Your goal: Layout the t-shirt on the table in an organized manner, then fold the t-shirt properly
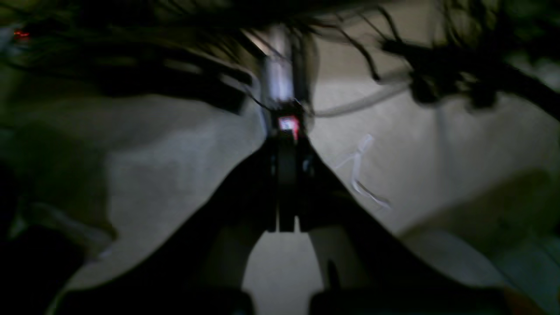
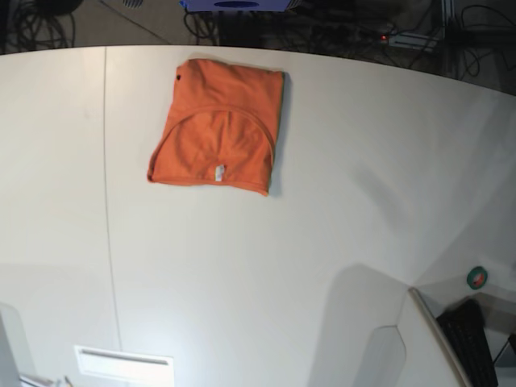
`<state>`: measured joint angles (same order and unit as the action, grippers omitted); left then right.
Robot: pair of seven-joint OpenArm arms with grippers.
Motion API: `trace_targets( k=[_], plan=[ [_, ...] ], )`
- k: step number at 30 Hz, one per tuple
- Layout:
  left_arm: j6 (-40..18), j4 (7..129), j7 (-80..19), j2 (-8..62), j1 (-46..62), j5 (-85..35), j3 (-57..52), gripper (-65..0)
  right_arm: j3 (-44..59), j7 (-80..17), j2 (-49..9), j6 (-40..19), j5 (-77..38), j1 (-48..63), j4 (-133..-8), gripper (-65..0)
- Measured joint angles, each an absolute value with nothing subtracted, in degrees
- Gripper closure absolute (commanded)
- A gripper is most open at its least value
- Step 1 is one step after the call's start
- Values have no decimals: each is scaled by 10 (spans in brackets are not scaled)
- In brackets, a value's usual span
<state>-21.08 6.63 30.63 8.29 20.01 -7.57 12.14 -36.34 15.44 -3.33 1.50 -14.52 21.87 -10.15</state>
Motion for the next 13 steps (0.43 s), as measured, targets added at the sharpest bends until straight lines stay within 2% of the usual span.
trace_targets(
  k=[10,13],
  plan=[
    [-77,44,302,76,218,-74,144,0,-362,158,-29,15,-145,217,-107,0],
    [-74,44,303,76,201,-74,144,0,-362,155,-30,15,-145,210,-105,0]
  ],
)
